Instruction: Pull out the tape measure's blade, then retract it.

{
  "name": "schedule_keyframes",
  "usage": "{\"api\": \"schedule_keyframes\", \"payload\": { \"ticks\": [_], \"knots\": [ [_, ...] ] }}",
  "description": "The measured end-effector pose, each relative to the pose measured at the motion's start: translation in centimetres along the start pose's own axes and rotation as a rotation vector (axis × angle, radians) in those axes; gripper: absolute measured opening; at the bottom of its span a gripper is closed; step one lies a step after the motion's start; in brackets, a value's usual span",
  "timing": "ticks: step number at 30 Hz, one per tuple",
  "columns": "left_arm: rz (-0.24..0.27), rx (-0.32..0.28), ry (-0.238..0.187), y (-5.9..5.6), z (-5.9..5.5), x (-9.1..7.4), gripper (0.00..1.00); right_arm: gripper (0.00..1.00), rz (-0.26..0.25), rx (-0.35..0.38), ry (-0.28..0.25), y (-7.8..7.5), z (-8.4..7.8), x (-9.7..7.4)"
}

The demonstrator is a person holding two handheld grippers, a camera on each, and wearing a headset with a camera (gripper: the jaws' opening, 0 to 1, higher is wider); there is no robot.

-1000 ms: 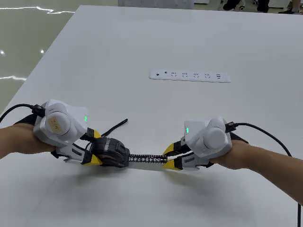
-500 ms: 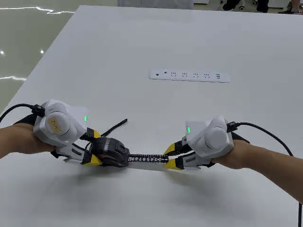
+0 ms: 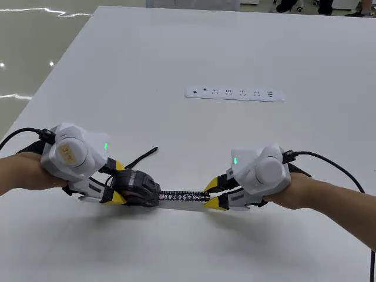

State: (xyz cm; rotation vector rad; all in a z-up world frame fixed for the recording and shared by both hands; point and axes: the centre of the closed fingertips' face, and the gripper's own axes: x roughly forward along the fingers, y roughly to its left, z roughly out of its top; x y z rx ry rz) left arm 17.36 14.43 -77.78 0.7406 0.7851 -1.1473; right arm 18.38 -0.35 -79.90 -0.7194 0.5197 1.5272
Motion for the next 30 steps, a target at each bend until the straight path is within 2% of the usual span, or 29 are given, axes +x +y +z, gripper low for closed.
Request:
{"api": "schedule_keyframes", "payload": {
  "ticks": [7, 30],
  "knots": [
    [0.000, -0.001, 0.000, 0.00, -0.03, 0.02, 0.26, 0.12, 0.000, -0.002, 0.001, 0.25, 0.25, -0.42],
    [0.001, -0.001, 0.000, 0.16, -0.16, 0.08, 0.26, 0.12, -0.006, 0.000, 0.008, -0.01, -0.59, -0.74]
  ]
}}
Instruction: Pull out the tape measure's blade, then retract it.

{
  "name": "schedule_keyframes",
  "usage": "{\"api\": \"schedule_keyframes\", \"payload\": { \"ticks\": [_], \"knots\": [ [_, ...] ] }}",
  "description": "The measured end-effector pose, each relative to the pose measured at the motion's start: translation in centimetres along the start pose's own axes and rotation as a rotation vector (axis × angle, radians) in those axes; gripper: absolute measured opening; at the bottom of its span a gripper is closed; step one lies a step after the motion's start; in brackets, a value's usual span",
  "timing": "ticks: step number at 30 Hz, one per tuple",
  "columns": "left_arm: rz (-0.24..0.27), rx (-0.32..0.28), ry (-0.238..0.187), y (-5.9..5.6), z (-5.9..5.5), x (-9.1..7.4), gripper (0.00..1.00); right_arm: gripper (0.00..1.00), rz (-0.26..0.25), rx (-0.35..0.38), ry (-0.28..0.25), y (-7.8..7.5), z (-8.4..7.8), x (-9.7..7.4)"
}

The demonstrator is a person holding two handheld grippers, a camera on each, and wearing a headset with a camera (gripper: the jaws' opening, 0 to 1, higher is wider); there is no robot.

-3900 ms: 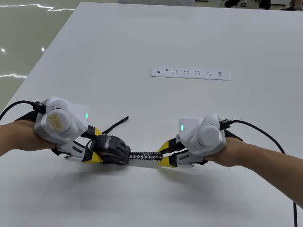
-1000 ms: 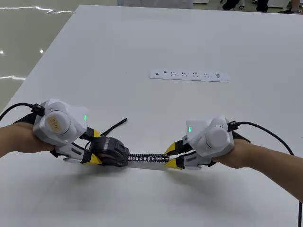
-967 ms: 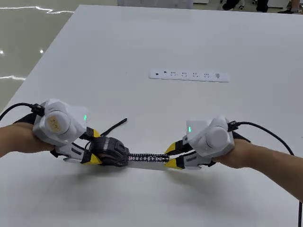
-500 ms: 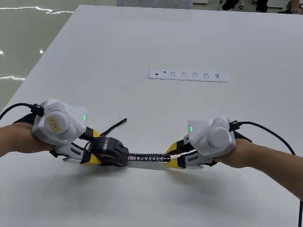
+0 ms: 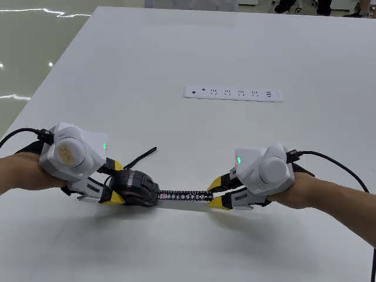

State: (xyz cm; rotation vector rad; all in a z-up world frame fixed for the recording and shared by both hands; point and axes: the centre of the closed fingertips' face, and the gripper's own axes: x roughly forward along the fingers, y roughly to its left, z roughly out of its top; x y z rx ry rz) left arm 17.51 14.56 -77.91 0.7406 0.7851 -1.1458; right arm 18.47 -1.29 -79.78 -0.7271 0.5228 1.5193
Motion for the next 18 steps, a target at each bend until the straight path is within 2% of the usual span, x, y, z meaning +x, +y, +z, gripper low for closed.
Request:
{"api": "schedule_keyframes", "payload": {
  "ticks": [18],
  "knots": [
    [0.000, -0.005, 0.001, -0.05, -0.04, -0.05, 0.26, 0.12, -0.004, 0.002, 0.002, 0.03, -0.10, -0.24]
  ]
}}
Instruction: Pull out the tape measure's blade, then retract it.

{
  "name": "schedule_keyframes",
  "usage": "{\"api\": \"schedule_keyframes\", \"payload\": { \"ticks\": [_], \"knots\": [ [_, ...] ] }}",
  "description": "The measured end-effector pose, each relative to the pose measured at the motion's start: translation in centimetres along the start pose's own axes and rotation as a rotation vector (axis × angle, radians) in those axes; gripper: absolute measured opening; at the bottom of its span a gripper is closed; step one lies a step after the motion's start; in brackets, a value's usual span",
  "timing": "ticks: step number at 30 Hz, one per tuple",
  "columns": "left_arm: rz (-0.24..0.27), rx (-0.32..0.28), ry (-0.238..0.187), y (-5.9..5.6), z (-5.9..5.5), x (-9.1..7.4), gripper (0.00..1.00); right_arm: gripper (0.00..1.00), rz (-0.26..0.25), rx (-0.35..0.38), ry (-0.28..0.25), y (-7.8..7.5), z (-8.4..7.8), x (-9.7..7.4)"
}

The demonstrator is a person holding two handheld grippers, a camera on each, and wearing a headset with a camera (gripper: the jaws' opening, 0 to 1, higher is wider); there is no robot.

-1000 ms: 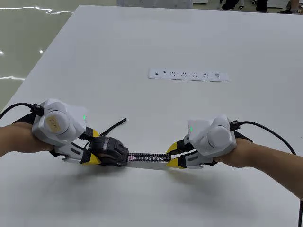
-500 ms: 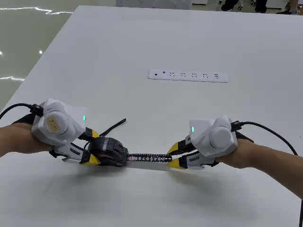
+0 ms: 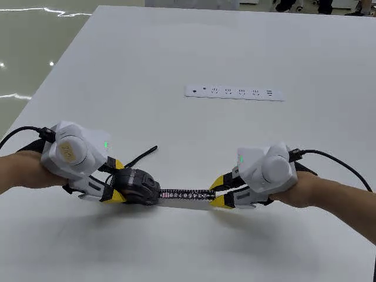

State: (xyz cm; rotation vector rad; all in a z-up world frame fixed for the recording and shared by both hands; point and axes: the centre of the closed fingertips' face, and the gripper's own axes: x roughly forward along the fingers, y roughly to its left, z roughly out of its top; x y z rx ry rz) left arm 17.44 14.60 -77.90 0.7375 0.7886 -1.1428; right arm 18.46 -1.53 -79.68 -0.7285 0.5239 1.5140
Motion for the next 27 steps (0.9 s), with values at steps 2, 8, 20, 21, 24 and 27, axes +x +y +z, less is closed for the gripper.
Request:
{"api": "schedule_keyframes", "payload": {
  "ticks": [2, 8, 20, 21, 24, 27],
  "knots": [
    [-0.001, 0.001, 0.001, 0.01, 0.04, 0.03, 0.26, 0.12, 0.000, 0.000, 0.000, 0.09, 0.05, -0.04],
    [0.001, 0.002, 0.001, 0.10, -0.10, 0.07, 0.26, 0.12, -0.001, -0.003, 0.001, 0.19, 0.11, -0.12],
    [0.005, 0.001, -0.003, -0.02, 0.07, 0.01, 0.26, 0.12, -0.003, -0.006, 0.005, 0.13, -0.17, -0.37],
    [0.005, 0.001, -0.003, -0.05, 0.10, 0.00, 0.26, 0.12, -0.003, -0.006, 0.006, 0.08, -0.29, -0.32],
    [0.004, 0.001, -0.004, -0.11, 0.17, 0.00, 0.26, 0.12, -0.003, -0.002, 0.007, 0.16, -0.33, -0.42],
    [0.004, 0.000, -0.005, -0.04, 0.07, 0.01, 0.26, 0.12, -0.003, -0.001, 0.008, 0.18, -0.38, -0.46]
  ]
}}
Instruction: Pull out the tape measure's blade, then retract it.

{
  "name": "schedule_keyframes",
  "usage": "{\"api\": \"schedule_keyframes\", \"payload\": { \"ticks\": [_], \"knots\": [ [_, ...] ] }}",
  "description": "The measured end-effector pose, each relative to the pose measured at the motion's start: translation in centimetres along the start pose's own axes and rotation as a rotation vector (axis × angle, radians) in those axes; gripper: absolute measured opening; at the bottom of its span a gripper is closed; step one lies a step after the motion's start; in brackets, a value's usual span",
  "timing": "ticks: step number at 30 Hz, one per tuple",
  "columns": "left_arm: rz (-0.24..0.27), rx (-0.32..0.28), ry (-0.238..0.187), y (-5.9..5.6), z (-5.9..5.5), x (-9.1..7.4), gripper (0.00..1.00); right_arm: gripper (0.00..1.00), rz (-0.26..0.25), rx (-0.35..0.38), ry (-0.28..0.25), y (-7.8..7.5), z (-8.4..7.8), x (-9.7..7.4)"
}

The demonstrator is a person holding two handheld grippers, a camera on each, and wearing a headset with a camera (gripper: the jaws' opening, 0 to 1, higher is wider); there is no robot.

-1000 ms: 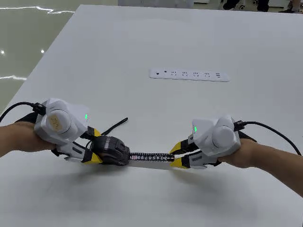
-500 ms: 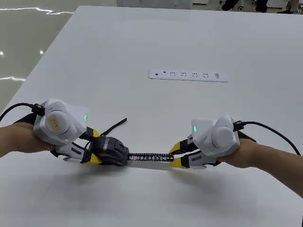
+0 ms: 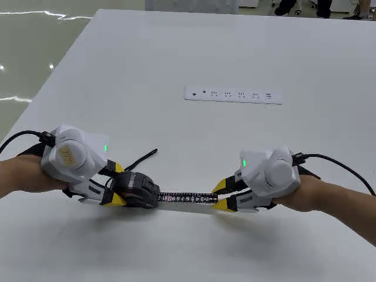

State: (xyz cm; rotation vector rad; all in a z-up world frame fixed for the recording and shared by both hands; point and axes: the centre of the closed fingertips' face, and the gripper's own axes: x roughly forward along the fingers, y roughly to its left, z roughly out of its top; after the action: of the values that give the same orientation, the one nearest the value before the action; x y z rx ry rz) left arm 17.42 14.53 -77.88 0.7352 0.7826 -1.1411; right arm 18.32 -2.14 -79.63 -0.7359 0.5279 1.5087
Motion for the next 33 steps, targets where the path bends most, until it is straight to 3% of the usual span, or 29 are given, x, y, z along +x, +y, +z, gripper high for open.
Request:
{"api": "schedule_keyframes", "payload": {
  "ticks": [33],
  "knots": [
    [0.001, -0.003, -0.003, 0.01, 0.17, 0.01, 0.26, 0.12, 0.001, -0.001, 0.003, -0.31, -0.53, 0.38]
  ]
}}
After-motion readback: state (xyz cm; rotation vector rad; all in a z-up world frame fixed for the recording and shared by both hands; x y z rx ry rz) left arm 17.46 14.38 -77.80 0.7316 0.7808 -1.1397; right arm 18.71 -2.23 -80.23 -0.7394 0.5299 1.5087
